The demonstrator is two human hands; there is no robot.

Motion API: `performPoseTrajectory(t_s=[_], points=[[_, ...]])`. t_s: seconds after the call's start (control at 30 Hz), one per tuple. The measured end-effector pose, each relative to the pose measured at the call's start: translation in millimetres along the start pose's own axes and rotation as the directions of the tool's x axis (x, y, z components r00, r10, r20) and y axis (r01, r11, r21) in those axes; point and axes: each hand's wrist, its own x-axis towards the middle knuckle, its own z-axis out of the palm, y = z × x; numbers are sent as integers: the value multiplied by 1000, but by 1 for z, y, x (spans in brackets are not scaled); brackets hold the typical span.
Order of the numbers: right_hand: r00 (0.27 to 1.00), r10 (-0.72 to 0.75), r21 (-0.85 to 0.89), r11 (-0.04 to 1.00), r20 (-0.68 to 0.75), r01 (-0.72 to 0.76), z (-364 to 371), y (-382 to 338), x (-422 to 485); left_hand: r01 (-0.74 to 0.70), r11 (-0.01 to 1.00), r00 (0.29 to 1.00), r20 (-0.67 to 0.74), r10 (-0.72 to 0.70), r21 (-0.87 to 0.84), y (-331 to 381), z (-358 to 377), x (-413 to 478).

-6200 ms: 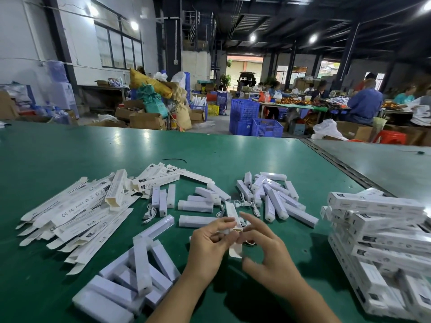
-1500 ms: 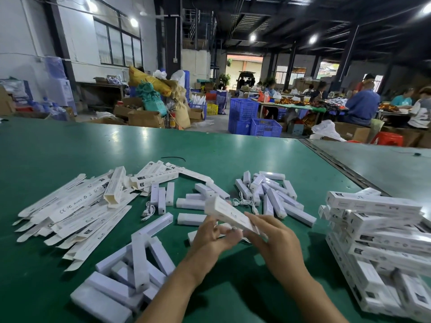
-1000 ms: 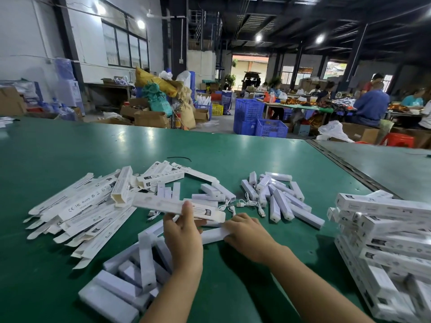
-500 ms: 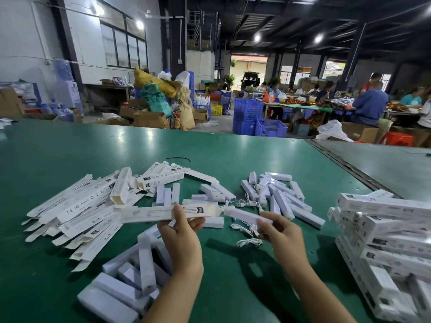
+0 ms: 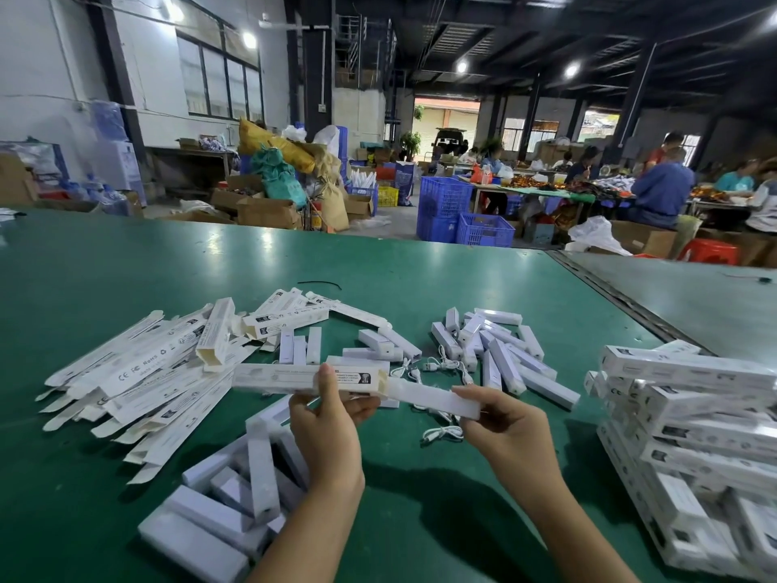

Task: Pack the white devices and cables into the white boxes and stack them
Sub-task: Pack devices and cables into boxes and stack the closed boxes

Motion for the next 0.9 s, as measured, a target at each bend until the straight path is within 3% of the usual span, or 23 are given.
performPoseTrajectory(t_s=[0.17, 0.3, 0.5, 0.7, 0.9], points=[[999, -18, -52, 998, 29, 20, -3, 2, -1, -77, 996, 995, 61, 74, 47, 2, 2, -3], [1000, -13, -44, 999, 11, 14, -2, 2, -2, -63, 996, 993, 108, 55, 70, 1, 3, -7], [997, -4, -14, 1000, -75, 3, 8, 1, 2, -8, 997, 988, 154, -3, 71, -2, 4, -11], [930, 112, 22, 993, -350, -112, 24, 12, 0, 11, 997, 982, 185, -26, 82, -9, 5, -14], [939, 138, 53, 990, -315, -127, 28, 15, 0, 23, 996, 983, 181, -37, 82, -11, 5, -12]])
